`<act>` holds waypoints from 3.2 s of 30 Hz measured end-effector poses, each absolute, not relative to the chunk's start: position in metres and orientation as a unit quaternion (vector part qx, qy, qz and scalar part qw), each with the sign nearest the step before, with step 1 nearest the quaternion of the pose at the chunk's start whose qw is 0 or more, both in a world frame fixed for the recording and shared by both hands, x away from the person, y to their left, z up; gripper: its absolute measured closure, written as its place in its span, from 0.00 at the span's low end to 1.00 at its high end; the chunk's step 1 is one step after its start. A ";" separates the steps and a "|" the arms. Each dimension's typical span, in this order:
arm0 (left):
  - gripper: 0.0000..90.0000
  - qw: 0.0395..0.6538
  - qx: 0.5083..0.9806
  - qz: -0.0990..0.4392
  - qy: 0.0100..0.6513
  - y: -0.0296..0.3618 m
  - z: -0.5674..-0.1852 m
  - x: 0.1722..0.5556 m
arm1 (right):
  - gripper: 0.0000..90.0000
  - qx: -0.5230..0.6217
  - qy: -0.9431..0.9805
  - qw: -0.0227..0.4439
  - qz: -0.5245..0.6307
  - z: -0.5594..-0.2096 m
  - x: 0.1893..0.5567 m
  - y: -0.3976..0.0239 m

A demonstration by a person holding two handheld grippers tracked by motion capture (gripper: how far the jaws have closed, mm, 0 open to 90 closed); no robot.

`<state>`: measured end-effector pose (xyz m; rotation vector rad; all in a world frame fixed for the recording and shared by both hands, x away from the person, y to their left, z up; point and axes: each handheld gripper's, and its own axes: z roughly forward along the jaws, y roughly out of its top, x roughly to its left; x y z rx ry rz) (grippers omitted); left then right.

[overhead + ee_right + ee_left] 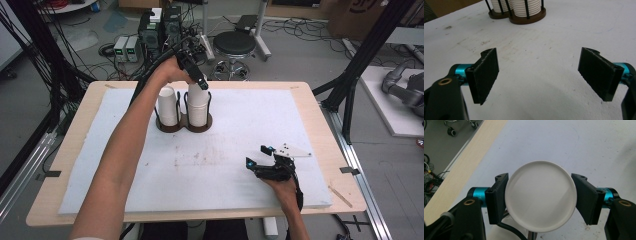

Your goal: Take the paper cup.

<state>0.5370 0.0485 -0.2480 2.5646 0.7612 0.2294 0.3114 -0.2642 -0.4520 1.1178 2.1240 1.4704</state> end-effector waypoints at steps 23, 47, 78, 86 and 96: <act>0.40 0.252 0.919 0.087 0.290 0.053 -0.237 0.535 | 0.19 0.394 0.744 0.163 0.514 -0.452 0.311 -0.264; 0.40 0.299 0.904 0.130 0.277 0.057 -0.187 0.518 | 0.19 0.391 0.746 0.166 0.513 -0.452 0.311 -0.264; 0.40 0.440 0.851 0.149 0.246 0.117 -0.138 0.467 | 0.19 0.387 0.752 0.166 0.507 -0.452 0.312 -0.262; 0.40 0.470 0.841 0.141 0.226 0.136 -0.144 0.441 | 0.19 0.388 0.751 0.165 0.508 -0.452 0.311 -0.262; 0.40 0.506 0.832 0.122 0.192 0.148 -0.154 0.404 | 0.19 0.389 0.754 0.160 0.505 -0.452 0.313 -0.262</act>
